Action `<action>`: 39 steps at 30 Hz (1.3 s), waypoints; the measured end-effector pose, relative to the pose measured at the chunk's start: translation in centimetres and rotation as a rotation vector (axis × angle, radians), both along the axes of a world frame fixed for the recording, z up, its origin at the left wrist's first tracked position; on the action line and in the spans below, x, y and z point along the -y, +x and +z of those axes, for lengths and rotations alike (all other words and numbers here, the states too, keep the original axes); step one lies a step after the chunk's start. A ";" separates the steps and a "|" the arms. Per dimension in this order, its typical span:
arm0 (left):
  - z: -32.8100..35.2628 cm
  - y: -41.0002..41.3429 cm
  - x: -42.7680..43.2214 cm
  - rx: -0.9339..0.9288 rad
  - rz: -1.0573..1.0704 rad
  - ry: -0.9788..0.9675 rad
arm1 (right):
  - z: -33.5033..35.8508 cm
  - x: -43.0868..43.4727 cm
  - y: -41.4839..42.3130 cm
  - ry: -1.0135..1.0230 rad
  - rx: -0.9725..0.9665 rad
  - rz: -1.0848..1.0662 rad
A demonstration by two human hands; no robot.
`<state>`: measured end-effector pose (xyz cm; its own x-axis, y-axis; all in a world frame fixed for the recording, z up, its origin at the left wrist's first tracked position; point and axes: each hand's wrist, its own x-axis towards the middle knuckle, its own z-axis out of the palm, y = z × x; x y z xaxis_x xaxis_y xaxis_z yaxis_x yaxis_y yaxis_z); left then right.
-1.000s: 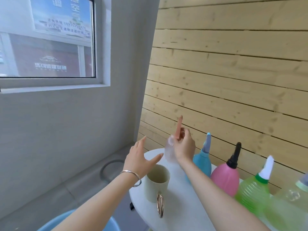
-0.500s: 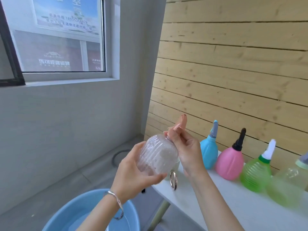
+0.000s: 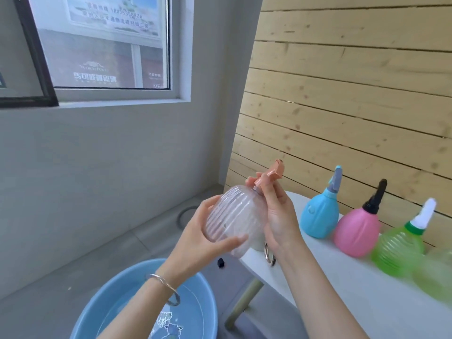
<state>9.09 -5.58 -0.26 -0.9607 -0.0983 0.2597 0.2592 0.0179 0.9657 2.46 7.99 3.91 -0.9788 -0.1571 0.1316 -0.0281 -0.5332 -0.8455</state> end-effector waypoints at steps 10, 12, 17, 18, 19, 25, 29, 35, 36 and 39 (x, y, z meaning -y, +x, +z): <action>0.4 -1.1 -1.1 0.040 0.143 0.107 | 0.3 -1.2 -0.1 -0.030 0.005 -0.006; 1.1 -1.0 -1.4 -0.090 0.078 -0.211 | 0.4 -1.3 -0.2 0.007 -0.016 -0.074; 2.2 -1.0 -3.0 -0.045 0.008 -0.447 | 1.1 -2.7 0.0 0.157 -0.055 -0.048; 2.4 -1.4 -2.7 0.036 -0.132 -0.314 | 1.3 -3.4 0.1 0.161 -0.059 -0.011; 2.4 -1.7 -2.3 0.127 -0.286 -0.213 | 1.5 -4.0 0.2 0.168 -0.074 0.026; 0.2 -2.2 -1.7 0.378 -0.784 0.248 | 3.4 -9.7 0.6 -0.100 -0.124 0.023; 0.3 -2.2 -2.8 0.319 -0.707 -0.161 | 4.4 -14.0 0.3 -0.062 -0.183 -0.233; 0.3 -1.8 -3.5 0.326 -0.616 -0.373 | 4.3 -17.5 0.0 0.172 -0.366 -0.565; 0.2 -1.8 -3.5 0.316 -0.605 -0.368 | 3.9 -17.8 -0.3 0.285 -0.418 -0.591; 0.1 -1.5 -3.7 0.288 -0.559 -0.278 | 1.2 -17.8 -1.6 0.785 -0.431 -0.495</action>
